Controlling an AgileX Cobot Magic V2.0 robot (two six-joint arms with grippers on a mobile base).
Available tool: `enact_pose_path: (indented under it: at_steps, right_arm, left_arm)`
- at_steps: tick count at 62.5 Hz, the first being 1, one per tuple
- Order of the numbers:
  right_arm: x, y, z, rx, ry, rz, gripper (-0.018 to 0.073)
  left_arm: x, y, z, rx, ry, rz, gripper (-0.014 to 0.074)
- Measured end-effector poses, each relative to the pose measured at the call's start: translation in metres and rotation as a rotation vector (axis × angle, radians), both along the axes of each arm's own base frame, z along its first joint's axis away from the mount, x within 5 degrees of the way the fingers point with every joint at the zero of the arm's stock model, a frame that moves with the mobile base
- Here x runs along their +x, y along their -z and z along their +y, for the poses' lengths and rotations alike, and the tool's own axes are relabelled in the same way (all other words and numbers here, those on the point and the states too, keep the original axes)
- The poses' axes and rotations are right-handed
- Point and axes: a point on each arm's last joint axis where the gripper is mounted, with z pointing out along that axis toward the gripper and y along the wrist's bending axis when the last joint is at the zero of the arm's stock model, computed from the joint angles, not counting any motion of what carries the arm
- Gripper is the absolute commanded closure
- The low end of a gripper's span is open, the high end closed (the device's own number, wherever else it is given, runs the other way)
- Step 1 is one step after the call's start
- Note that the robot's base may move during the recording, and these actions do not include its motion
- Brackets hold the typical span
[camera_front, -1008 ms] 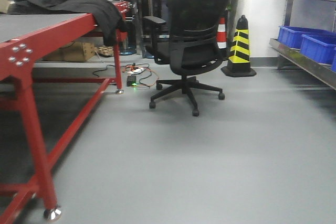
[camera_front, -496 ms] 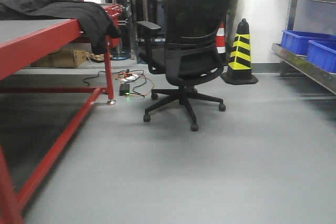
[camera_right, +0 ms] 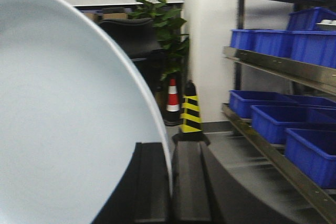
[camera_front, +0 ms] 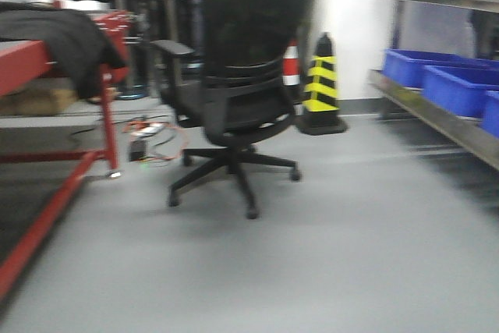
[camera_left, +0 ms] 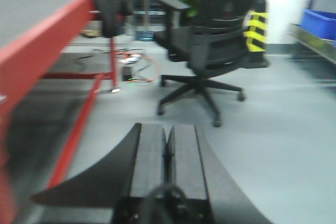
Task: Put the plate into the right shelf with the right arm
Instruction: 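Drive the base up to the shelf of blue bins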
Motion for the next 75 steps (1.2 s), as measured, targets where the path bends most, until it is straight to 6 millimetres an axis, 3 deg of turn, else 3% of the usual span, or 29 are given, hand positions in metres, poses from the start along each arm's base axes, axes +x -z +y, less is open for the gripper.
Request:
enact_pose_path:
  at_steps: [75]
  right_arm:
    - [0.0, 0.0, 0.0, 0.0, 0.0, 0.0, 0.0505]
  left_arm:
    - [0.0, 0.0, 0.0, 0.0, 0.0, 0.0, 0.0643]
